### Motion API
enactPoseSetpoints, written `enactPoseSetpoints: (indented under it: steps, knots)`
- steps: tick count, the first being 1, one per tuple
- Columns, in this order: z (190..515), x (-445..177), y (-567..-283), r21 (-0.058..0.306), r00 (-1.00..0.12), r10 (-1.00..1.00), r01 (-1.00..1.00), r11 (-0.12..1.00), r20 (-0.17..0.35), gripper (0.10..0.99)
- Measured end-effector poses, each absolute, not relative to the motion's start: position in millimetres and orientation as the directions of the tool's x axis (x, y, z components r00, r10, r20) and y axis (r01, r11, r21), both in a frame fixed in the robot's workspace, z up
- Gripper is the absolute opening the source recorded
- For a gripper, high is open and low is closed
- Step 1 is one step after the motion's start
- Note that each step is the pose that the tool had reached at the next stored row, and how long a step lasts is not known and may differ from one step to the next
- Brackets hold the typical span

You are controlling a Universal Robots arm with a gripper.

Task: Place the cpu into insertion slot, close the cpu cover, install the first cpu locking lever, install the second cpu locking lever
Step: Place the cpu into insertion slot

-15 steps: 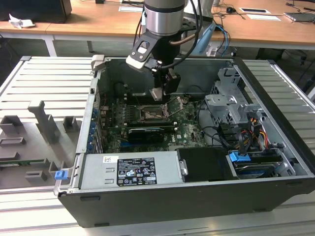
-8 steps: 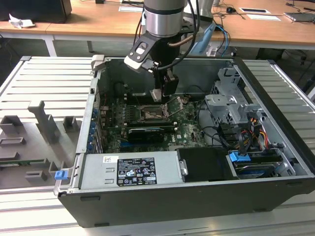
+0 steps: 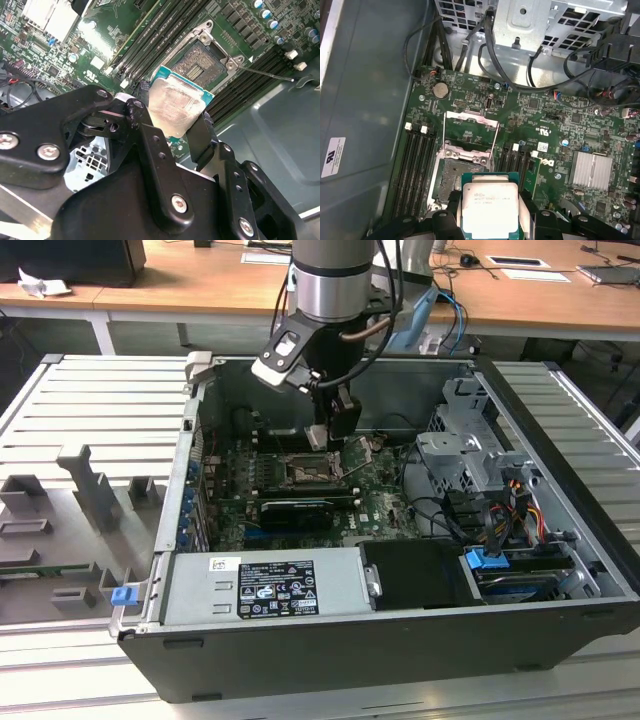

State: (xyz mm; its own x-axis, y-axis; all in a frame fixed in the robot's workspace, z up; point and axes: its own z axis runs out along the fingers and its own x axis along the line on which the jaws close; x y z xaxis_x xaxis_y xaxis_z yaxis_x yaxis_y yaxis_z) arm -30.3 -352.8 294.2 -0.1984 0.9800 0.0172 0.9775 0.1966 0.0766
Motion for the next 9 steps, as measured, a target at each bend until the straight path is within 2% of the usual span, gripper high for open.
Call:
enactPoseSetpoints:
  steps: [9]
  knots:
    - [292.0, -30.3, -352.8, 0.077, -0.198, 0.98, 0.978, 0.196, 0.017, 0.541]
